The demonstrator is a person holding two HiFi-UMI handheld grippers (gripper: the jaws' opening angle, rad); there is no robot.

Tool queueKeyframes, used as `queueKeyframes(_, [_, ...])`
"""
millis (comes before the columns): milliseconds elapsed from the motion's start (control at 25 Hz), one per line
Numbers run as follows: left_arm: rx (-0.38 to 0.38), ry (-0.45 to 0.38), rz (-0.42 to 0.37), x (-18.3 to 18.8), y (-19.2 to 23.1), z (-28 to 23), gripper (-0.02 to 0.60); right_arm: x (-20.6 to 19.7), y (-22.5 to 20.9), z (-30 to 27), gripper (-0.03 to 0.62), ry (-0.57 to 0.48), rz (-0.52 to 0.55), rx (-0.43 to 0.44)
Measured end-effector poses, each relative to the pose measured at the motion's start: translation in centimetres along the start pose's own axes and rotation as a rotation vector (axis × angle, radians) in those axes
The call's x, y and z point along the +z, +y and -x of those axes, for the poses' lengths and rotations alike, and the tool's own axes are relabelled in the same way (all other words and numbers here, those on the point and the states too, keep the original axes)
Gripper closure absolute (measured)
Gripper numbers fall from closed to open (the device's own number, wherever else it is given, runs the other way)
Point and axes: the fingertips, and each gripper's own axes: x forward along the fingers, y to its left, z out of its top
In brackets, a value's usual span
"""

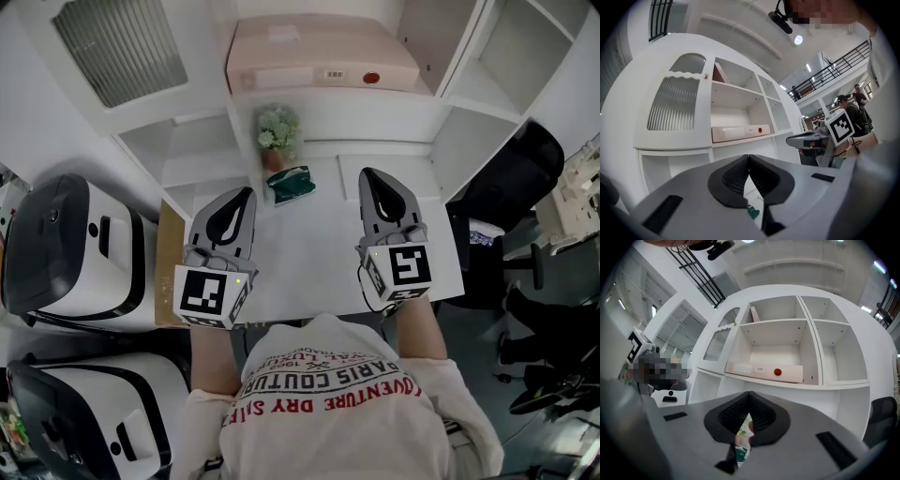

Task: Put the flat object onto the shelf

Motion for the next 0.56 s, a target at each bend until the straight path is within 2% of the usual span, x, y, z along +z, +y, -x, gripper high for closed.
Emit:
queueKeyframes(120, [0.003, 0.014, -0.003, -0.4, 0.4, 0.0, 0.568, -0.5, 0.5, -0.1, 0.568, 0.013, -0.007, 0.04])
queueKeyframes(360, [-0.004, 0.023, 0.006, -0.9, 0.4, -0.1, 0.568, -0.9, 0.9, -0.3, 0.568, 0.028, 0.0, 0.061])
queueKeyframes(560, [-0.006, 0.029, 0.006, -1.2, 0.4, -0.6, 0.568, -0.8, 0.9, -0.3, 0.568, -0.006, -0.04, 0.088])
